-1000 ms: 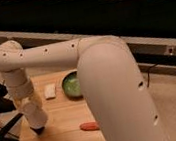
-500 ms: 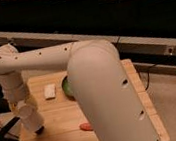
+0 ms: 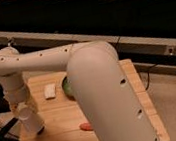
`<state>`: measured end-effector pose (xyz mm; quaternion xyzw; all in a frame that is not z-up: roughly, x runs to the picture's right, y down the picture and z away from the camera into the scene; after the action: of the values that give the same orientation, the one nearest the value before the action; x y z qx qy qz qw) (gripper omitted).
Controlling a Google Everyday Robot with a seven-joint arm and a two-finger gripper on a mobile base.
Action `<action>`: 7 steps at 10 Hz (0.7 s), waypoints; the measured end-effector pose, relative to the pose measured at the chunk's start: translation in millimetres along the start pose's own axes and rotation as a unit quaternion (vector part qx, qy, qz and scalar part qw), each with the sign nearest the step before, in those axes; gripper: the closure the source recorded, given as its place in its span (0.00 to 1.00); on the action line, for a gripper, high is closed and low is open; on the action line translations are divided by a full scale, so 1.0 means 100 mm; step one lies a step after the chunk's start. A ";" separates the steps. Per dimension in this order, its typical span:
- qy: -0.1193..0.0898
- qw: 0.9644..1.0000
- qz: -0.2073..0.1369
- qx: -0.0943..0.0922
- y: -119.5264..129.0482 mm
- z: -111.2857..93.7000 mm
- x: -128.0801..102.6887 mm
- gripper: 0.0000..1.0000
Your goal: Place the ceramic cup over the eraser
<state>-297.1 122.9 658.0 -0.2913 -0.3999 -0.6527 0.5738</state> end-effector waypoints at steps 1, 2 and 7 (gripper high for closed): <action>0.000 1.000 -0.001 0.008 0.01 0.01 0.00 0.34; 0.000 1.000 -0.001 0.011 0.03 0.01 0.01 0.25; -0.005 1.000 0.001 0.013 0.05 0.06 0.01 0.20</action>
<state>-293.0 127.8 662.8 -0.2875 -0.4109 -0.6450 0.5765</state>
